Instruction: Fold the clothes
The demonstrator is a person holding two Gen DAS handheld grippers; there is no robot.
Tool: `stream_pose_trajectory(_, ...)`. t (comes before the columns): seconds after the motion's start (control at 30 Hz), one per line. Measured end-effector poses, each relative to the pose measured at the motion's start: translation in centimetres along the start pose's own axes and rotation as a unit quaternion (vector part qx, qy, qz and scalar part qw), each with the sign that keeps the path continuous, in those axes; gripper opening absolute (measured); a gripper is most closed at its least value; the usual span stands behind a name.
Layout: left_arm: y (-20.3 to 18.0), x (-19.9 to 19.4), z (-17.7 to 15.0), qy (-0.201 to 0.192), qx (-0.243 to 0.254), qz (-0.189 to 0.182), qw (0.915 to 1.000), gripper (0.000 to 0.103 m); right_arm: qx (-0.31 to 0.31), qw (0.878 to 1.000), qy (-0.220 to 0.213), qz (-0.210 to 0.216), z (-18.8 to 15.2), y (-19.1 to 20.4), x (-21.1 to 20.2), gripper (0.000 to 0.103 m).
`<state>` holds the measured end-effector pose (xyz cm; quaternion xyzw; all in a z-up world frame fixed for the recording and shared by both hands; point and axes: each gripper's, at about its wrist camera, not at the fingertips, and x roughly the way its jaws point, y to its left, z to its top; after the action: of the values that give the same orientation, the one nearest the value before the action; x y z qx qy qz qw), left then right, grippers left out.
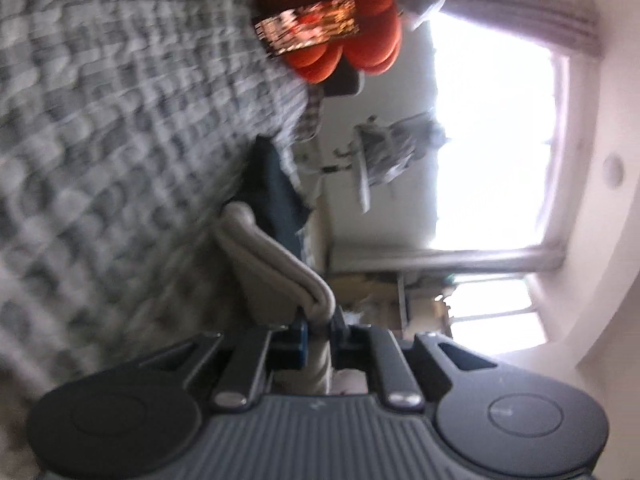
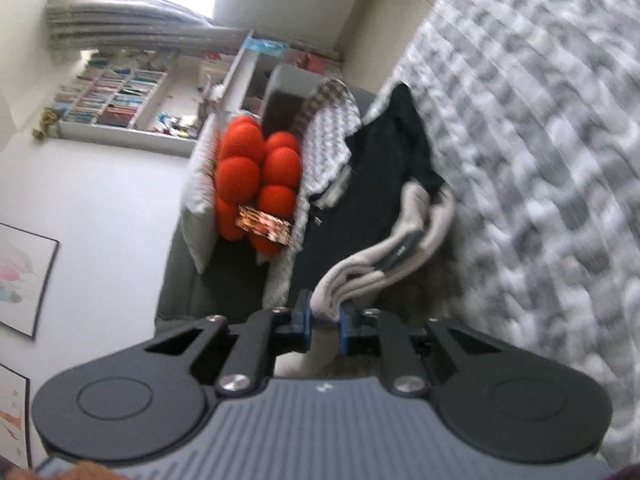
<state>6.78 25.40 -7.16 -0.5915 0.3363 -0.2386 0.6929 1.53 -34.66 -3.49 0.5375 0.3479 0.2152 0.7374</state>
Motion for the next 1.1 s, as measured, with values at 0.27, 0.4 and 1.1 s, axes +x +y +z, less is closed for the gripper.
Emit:
stream_pose_trajectory(0.27, -2.7, 3.4, 2.7, -0.035, 0.004, -0.025, 0.9991, 0.009, -0.021, 0.999, -0.04, 0.03, 3.7, 2.5, 2.3, 0.016)
stream_pose_trajectory(0.4, -3.3, 5.5, 4.1, -0.046, 0.007, -0.024, 0.9986, 0.009, -0.021, 0.998, -0.055, 0.038, 5.5, 2.2, 3.9, 0.016)
stream_pose_trajectory(1.1, 1.7, 14.8, 9.3, -0.058, 0.007, 0.049, 0.9971, 0.011, 0.015, 0.997, -0.079, 0.013, 10.8, -6.0, 10.4, 0.018)
